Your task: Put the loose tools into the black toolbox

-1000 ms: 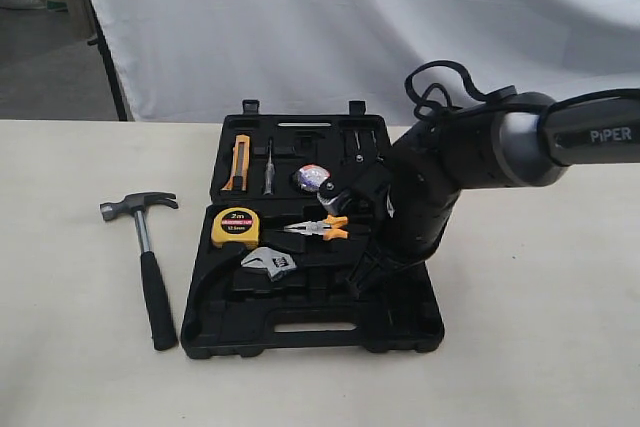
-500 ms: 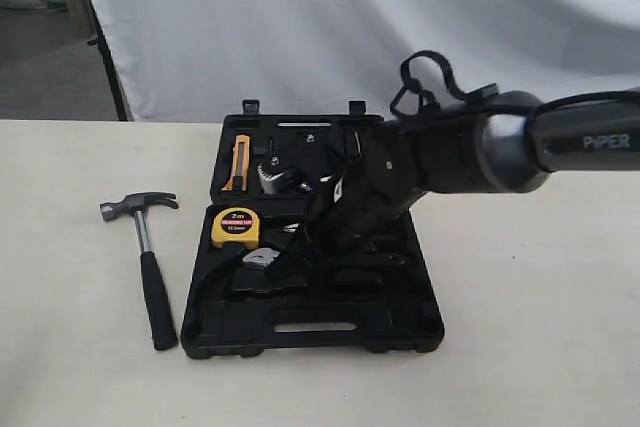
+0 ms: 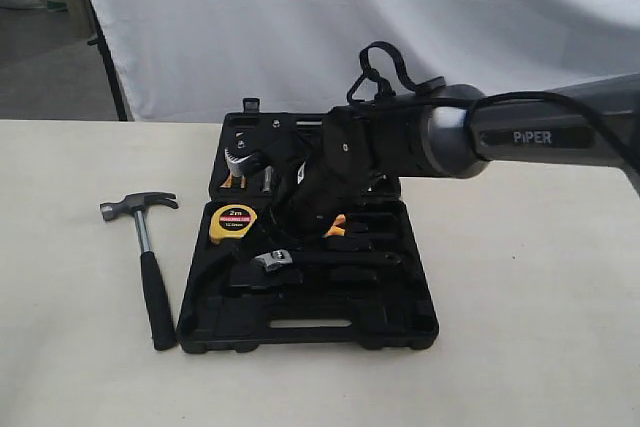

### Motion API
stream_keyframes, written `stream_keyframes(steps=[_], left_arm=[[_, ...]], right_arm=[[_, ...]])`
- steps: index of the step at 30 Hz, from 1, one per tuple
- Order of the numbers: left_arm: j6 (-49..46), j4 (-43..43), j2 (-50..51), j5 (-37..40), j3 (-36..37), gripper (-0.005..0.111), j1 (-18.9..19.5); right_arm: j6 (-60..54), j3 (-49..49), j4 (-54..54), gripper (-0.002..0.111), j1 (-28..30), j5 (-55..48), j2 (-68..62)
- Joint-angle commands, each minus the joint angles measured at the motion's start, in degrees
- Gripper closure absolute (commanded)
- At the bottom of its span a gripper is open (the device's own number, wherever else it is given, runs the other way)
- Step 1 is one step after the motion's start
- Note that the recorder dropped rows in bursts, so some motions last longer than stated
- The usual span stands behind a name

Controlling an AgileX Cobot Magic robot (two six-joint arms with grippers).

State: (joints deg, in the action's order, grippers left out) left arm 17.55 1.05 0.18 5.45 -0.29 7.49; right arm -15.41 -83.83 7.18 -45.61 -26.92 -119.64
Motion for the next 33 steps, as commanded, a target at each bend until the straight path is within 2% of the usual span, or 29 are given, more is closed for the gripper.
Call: stream_keyframes(steps=[1,9,19,25,30,33], left_arm=[[0.3,0.3,-0.2,-0.4,-0.2,0.106,1.5],[0.3,0.3,-0.2,-0.4,-0.2,0.106,1.5],[0.3,0.3,-0.2,-0.4,-0.2,0.106,1.5],[0.3,0.3,-0.2,-0.4,-0.2,0.106,1.5],[0.3,0.3,-0.2,-0.4,-0.2,0.106,1.5],[0.3,0.3,-0.2,-0.4,-0.2,0.106,1.5]], right_arm=[[-0.3,-0.3,0.6,0.108,0.1,-0.2,-1.4],[-0.4,-1.6,1.7,0.108,0.1,-3.0,-9.0],[-0.4,-8.4,1.1,0.108,0.1,-12.4,-4.2],[-0.3,-8.7,2.5,0.108,0.2,-11.1,-3.3],[-0.5,-8.7,12.4,0.108,-2.0,-7.6,-3.4],[-1.1,-8.7,16.3,0.108,-5.0,-2.1,-3.4]])
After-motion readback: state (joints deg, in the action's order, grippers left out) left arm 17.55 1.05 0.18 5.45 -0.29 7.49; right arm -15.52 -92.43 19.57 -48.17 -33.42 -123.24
